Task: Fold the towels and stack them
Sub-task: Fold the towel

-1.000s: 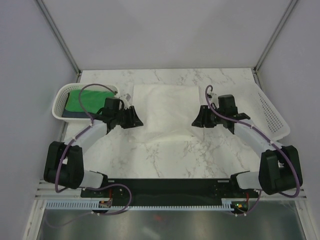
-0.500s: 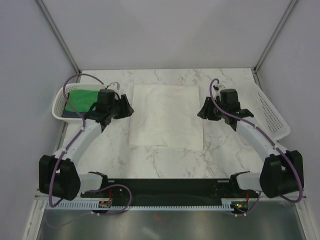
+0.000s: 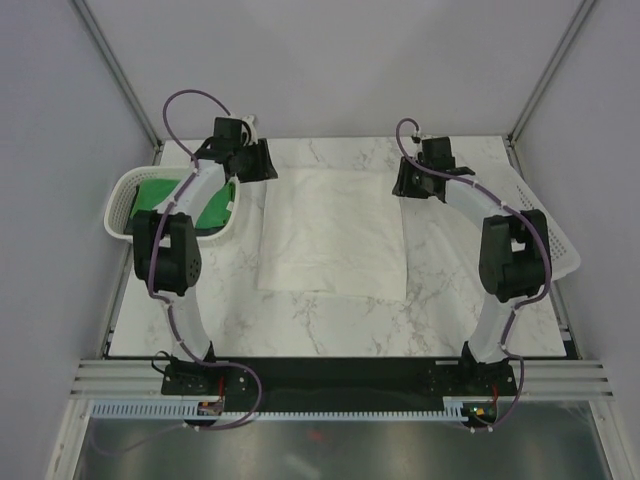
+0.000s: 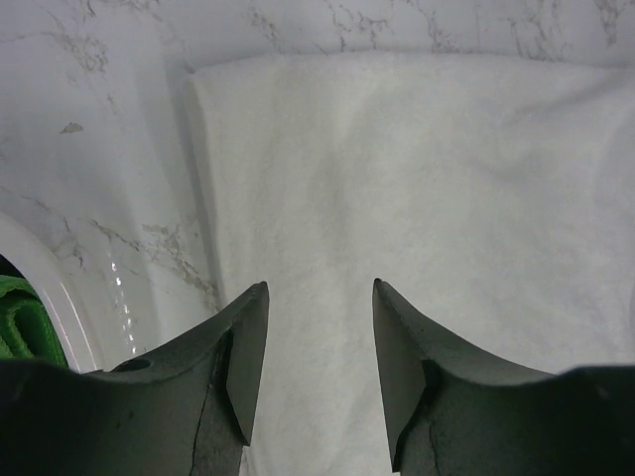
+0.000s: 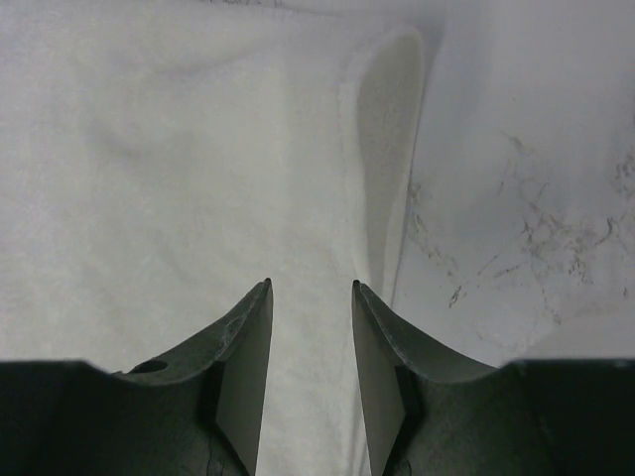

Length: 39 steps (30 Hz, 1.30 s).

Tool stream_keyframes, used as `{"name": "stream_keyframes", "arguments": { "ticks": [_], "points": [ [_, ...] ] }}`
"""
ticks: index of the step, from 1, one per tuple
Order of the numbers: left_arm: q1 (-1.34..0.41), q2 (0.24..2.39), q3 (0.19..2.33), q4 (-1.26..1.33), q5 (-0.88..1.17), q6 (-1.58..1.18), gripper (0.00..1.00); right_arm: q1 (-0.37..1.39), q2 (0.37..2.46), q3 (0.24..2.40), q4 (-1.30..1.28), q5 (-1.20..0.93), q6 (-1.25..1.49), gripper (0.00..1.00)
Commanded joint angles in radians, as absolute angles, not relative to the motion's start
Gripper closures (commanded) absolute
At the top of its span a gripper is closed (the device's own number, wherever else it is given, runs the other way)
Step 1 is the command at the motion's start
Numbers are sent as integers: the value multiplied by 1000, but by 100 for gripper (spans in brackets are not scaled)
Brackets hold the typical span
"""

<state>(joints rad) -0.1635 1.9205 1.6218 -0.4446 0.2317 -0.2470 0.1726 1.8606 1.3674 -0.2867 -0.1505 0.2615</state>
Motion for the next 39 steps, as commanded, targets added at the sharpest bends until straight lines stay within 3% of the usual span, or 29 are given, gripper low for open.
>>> {"name": "stream_keyframes", "arguments": {
  "ticks": [1, 15, 39],
  "points": [
    [-147, 2005, 1722, -506, 305, -172, 46, 169, 1928, 1474, -268, -175, 210, 55],
    [-146, 2272, 1954, -529, 287, -110, 42, 149, 2103, 1621, -278, -167, 150, 52],
    [-123, 2362, 2029, -488, 273, -137, 43, 138, 2192, 1720, -247, -276, 150, 56]
  ]
}}
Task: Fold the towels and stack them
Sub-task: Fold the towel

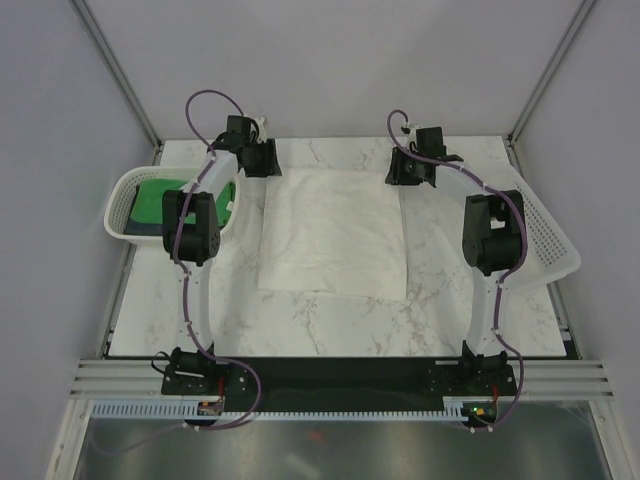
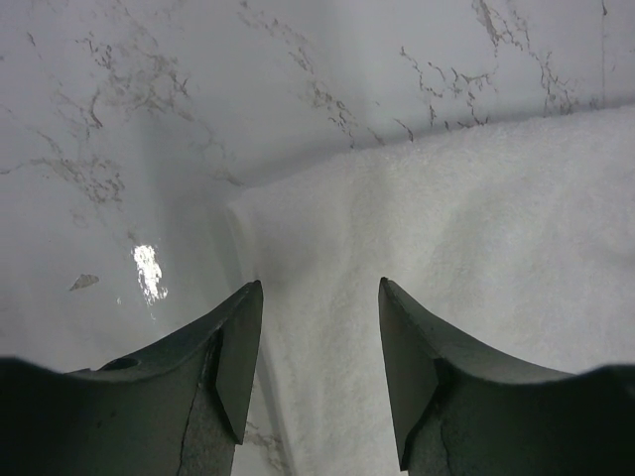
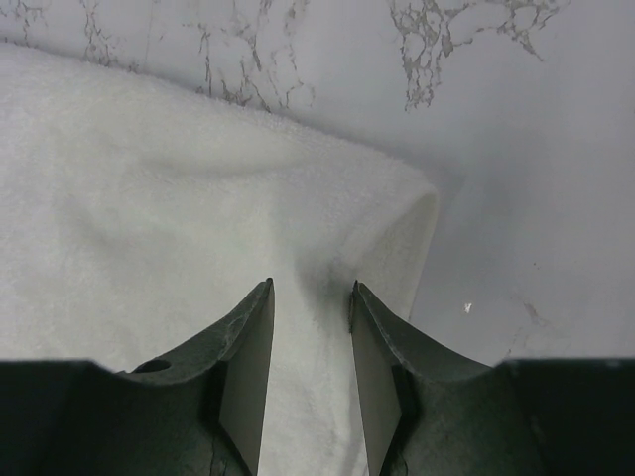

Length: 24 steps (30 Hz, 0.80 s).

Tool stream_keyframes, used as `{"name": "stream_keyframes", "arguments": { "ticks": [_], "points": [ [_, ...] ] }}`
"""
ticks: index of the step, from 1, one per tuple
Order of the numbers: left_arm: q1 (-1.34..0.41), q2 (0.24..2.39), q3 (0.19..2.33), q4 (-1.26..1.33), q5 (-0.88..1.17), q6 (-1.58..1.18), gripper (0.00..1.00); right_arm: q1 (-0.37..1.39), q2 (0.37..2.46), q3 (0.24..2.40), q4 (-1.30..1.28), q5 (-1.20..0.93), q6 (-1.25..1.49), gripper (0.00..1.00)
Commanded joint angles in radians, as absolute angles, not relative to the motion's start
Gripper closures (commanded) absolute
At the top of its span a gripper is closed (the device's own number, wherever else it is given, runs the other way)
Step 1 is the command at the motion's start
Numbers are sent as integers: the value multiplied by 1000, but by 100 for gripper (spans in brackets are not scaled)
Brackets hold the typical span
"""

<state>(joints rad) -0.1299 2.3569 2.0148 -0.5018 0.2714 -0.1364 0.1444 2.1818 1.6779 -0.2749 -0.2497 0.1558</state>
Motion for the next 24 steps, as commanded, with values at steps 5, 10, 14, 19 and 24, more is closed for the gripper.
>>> {"name": "stream_keyframes", "arguments": {
  "ticks": [5, 10, 14, 19, 24],
  "points": [
    [-123, 2378, 2043, -463, 270, -144, 42, 137, 2198, 1718, -247, -281, 153, 56],
    [-120, 2393, 2059, -463, 313, -160, 43, 137, 2200, 1718, -245, -291, 160, 58],
    [-121, 2404, 2056, -463, 345, -167, 45, 133, 2194, 1709, -244, -301, 163, 59],
    [-120, 2393, 2045, -466, 334, -166, 45, 126, 2183, 1686, -245, -316, 169, 58],
    [-120, 2365, 2022, -463, 293, -140, 37, 120, 2169, 1674, -245, -321, 167, 58]
  ]
}}
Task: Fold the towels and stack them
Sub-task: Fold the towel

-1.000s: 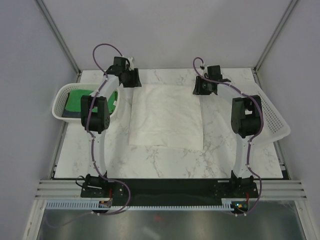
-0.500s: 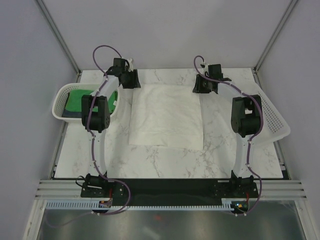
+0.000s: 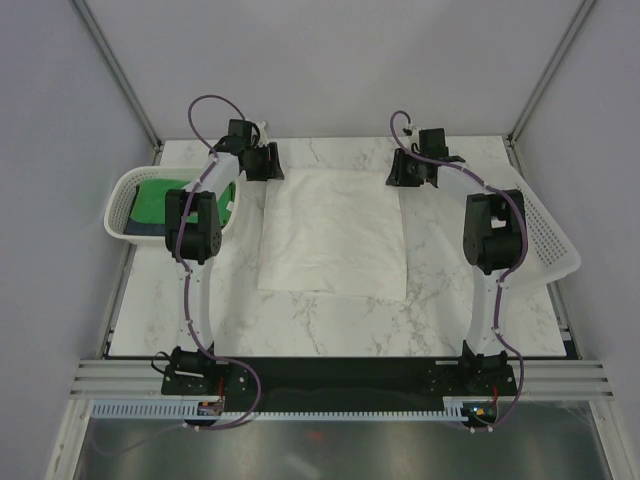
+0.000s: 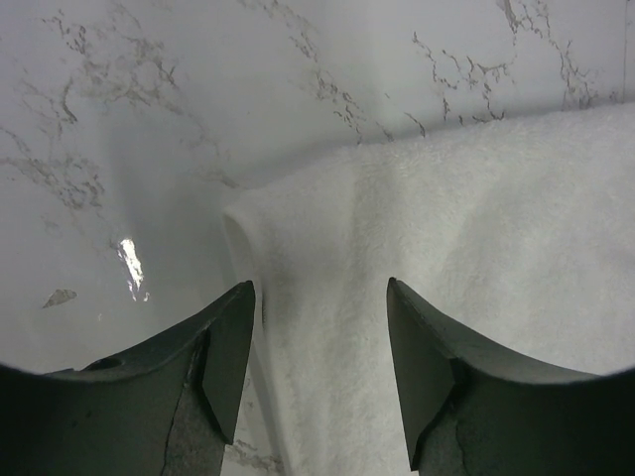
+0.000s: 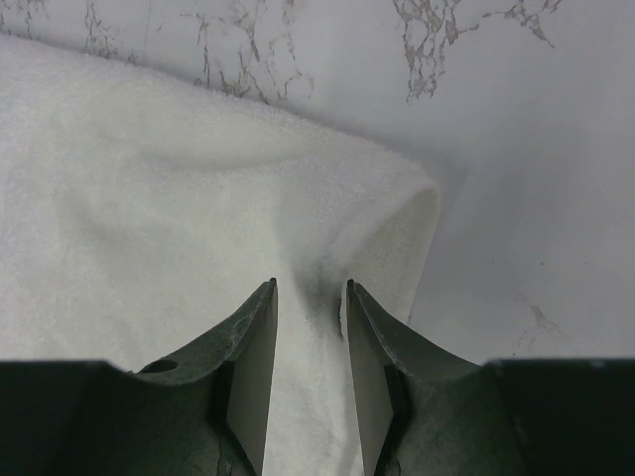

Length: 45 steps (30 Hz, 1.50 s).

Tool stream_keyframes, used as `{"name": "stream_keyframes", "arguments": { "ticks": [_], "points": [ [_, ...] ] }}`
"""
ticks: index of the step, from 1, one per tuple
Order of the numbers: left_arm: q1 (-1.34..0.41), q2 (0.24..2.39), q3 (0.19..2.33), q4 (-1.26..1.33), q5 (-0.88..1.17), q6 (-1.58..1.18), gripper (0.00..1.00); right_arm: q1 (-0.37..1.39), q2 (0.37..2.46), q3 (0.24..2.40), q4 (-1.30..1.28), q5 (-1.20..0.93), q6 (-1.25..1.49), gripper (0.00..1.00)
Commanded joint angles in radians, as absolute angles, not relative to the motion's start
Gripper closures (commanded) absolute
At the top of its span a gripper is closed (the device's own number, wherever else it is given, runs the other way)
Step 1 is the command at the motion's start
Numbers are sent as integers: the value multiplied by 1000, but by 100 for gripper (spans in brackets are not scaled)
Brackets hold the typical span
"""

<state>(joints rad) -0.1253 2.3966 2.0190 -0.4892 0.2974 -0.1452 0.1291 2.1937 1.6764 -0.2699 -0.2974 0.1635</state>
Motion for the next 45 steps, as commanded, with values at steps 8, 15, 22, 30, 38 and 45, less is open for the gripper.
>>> {"name": "stream_keyframes", "arguments": {
  "ticks": [8, 15, 22, 30, 38, 45],
  "points": [
    [-117, 2381, 2020, -449, 357, -153, 44, 120, 2168, 1677, -245, -330, 172, 59],
    [-115, 2368, 2013, -446, 377, -172, 59, 118, 2152, 1674, -242, -341, 173, 62],
    [-103, 2407, 2068, -446, 394, -193, 53, 103, 2189, 1721, -241, -357, 193, 65],
    [-100, 2440, 2082, -442, 440, -210, 57, 101, 2213, 1739, -239, -370, 199, 62],
    [-87, 2433, 2111, -440, 469, -225, 98, 98, 2201, 1758, -233, -327, 201, 100],
    [-78, 2292, 2082, -439, 459, -187, 98, 77, 2062, 1681, -186, -288, 204, 100]
  ]
}}
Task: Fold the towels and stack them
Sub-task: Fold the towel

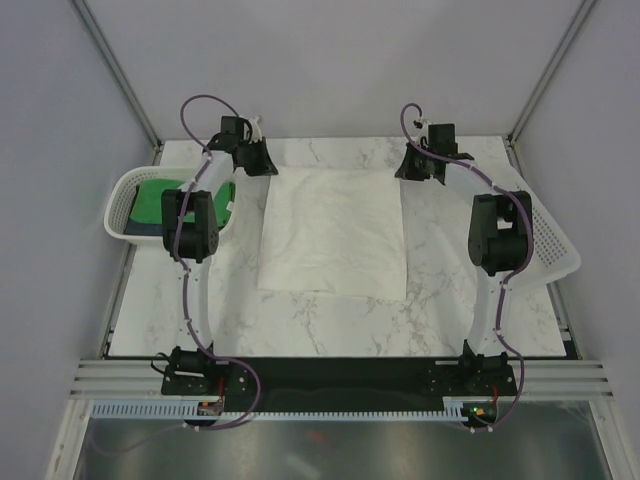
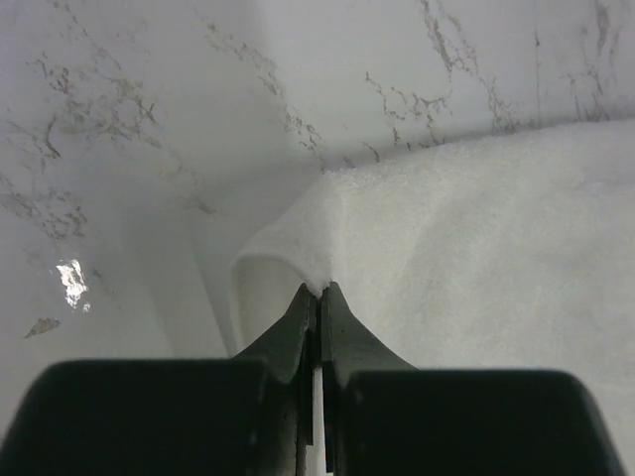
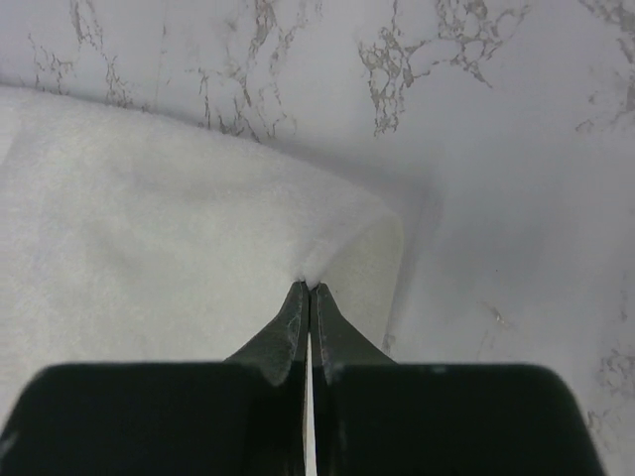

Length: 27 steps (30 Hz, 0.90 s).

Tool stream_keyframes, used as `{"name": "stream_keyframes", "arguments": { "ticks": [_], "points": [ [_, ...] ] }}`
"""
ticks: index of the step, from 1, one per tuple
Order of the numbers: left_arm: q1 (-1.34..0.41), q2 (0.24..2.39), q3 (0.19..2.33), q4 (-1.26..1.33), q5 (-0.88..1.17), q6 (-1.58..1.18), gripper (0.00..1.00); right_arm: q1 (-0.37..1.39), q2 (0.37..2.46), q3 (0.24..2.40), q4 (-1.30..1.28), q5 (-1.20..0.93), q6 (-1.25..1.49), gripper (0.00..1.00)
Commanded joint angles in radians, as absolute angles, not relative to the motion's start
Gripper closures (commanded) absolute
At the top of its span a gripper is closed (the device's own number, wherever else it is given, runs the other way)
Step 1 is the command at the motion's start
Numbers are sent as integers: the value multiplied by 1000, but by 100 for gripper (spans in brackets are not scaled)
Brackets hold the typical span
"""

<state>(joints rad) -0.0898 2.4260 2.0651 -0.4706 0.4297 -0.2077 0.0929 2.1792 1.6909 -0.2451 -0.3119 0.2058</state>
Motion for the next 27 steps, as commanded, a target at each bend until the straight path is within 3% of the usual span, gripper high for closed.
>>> {"name": "stream_keyframes", "arguments": {
  "ticks": [1, 4, 7, 10, 21, 25, 27],
  "points": [
    [-77, 2284, 2080, -437, 457, -184, 98, 77, 2056, 1677, -183, -284, 204, 100],
    [-71, 2275, 2077, -439, 462, -190, 98, 71, 2062, 1672, -186, -297, 213, 100],
    [-63, 2302, 2079, -439, 465, -201, 86, 67, 2101, 1695, -187, -336, 225, 100],
    [-60, 2348, 2088, -439, 488, -206, 84, 68, 2149, 1727, -187, -354, 230, 98],
    [-58, 2471, 2148, -341, 506, -258, 90, 67, 2276, 1816, -113, -356, 250, 98],
    [-54, 2514, 2196, -334, 503, -297, 63, 69, 2315, 1859, -114, -362, 281, 86],
    [-52, 2525, 2198, -334, 497, -307, 58, 69, 2330, 1865, -117, -361, 296, 82]
  ]
}}
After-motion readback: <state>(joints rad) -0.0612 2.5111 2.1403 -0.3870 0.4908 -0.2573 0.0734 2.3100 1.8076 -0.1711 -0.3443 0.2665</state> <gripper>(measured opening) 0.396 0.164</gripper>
